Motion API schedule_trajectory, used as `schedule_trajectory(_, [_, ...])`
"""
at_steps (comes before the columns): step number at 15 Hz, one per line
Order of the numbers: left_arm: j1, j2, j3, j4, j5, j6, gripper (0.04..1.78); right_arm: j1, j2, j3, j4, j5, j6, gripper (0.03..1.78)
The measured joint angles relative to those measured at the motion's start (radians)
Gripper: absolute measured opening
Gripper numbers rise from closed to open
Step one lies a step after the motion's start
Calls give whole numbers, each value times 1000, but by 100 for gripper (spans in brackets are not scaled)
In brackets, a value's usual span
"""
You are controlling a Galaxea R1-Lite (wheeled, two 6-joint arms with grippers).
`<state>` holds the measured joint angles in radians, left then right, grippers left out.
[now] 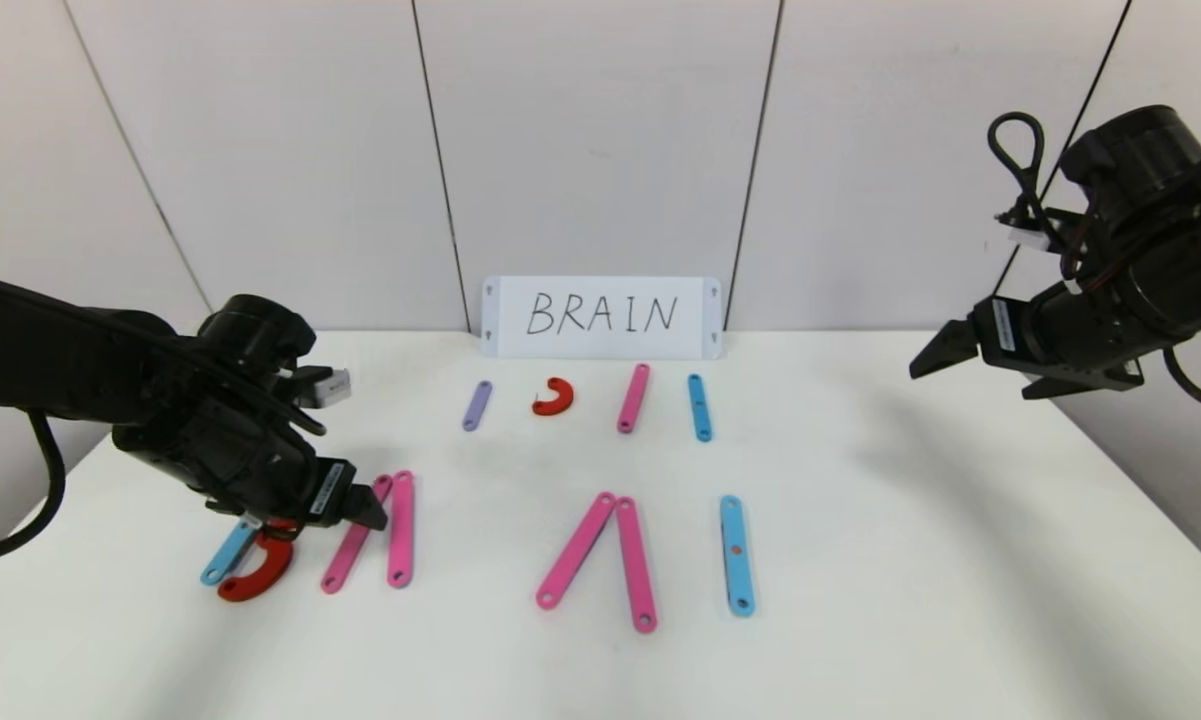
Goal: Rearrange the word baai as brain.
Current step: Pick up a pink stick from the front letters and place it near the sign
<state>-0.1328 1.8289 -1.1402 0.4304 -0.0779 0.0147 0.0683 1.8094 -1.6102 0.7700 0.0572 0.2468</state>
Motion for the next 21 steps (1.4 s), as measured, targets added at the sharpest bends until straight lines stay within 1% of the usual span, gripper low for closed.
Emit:
schedule_trajectory(3, [-11, -9, 10, 8, 5, 8, 173, 0, 4, -2, -1, -2, 0, 174])
schedule_trajectory(6, [-14, -12, 22, 17, 10, 51, 173, -6, 6, -4, -4, -3, 1, 174])
schedule_trajectory(10, [-11, -5, 26, 17, 50, 60, 173, -7, 7, -3, -9, -3, 2, 174])
schedule_trajectory(18, [-25, 47, 17, 3, 36, 51, 173, -9, 7, -2, -10, -6, 2, 174])
schedule_trajectory(21, [-64, 70, 16, 1, 29, 41, 173, -14, 6, -3, -10, -6, 2, 174])
